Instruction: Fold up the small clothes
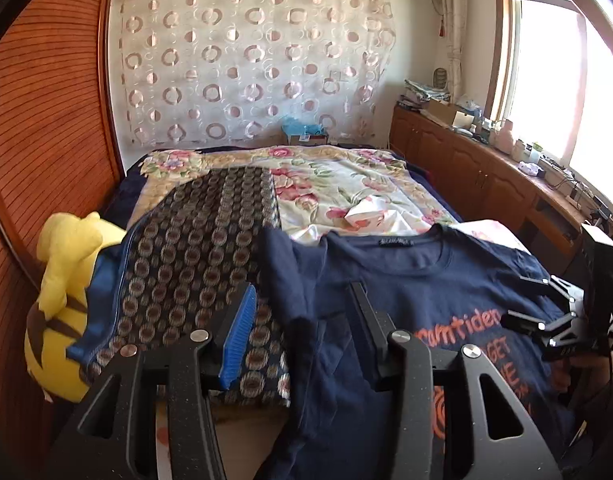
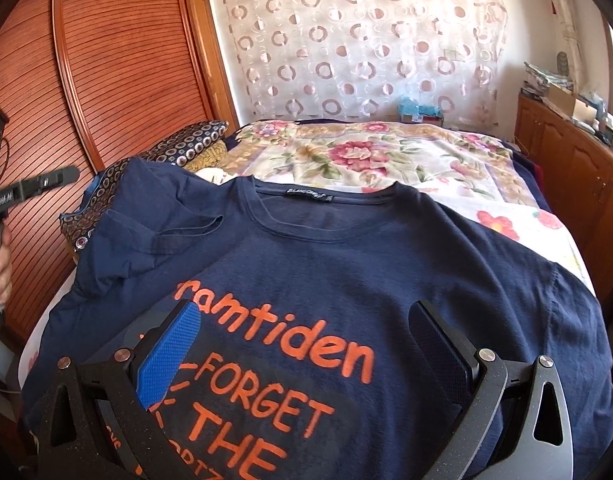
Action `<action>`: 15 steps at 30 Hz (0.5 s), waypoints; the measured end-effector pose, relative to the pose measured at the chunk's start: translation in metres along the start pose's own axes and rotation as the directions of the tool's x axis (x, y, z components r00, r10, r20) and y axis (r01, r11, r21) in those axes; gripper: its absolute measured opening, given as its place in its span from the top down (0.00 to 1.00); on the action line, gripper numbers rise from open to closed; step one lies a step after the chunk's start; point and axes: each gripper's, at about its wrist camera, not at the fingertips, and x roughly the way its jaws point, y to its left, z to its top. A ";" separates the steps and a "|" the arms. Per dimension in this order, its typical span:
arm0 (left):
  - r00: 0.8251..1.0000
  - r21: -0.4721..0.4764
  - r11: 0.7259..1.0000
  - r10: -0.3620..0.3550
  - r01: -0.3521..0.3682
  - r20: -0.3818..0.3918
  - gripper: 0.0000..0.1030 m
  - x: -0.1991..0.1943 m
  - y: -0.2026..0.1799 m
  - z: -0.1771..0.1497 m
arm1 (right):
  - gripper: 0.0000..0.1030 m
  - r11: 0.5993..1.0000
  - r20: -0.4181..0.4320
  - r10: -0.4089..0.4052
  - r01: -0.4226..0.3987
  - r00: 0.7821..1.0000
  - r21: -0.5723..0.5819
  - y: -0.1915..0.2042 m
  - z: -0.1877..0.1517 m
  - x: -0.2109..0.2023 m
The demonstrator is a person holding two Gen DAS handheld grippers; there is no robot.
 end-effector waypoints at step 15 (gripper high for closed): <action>0.999 -0.073 0.996 0.048 -0.048 -0.007 0.38 -0.017 0.036 -0.037 | 0.36 0.960 -0.044 0.255 -0.258 0.966 -0.111 0.063 0.061 0.037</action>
